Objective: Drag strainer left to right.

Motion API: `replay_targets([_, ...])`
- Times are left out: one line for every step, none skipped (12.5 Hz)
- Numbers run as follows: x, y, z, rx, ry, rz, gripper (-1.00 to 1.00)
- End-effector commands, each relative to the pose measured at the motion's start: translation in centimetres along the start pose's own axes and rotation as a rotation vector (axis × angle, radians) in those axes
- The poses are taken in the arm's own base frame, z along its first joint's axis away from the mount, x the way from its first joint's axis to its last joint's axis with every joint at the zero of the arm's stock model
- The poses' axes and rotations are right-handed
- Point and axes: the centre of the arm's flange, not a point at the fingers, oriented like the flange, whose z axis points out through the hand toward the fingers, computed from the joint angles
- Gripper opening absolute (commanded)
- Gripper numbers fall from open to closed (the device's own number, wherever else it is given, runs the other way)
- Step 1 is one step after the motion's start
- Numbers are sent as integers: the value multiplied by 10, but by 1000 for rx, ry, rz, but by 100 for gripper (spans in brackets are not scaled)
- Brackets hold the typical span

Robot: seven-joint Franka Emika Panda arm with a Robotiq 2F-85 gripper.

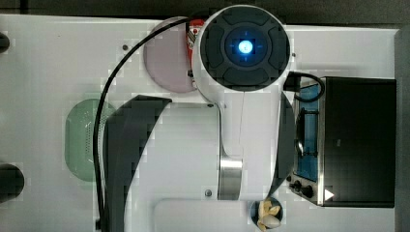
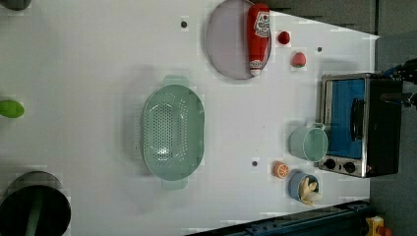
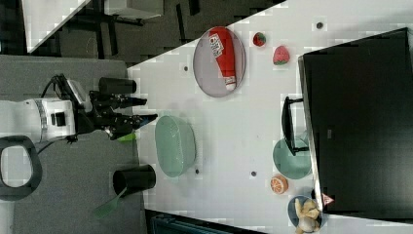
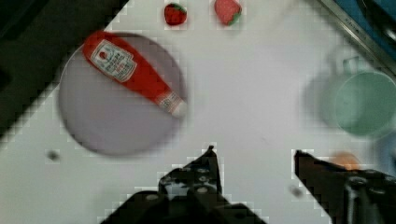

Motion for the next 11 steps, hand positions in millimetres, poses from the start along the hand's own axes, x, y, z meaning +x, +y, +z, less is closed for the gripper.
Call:
replay_targets([-107,160,-103,21,-19,35,60])
replay_targets([-107,160,-103,21,-19,35,82])
replay_targets([-108,158,-103,19,-20,32,100])
replay_targets([-111,154,-101,16,-20,22,100])
replay_targets([-118,143,-99,15,-23,1,100])
replay_targets([-127,128,-95,13,-18,-29,100])
replay_targets([-139,110,-88,8,-9,-63,100])
replay_targets([-152,89,-78,-7,4,-104,100])
replay_targets([-167,67,-66,-19,21,-134,100])
replay_targets([-182,44,-51,-26,39,-139,100])
replay_targets([-199,21,-33,-35,54,-130,100])
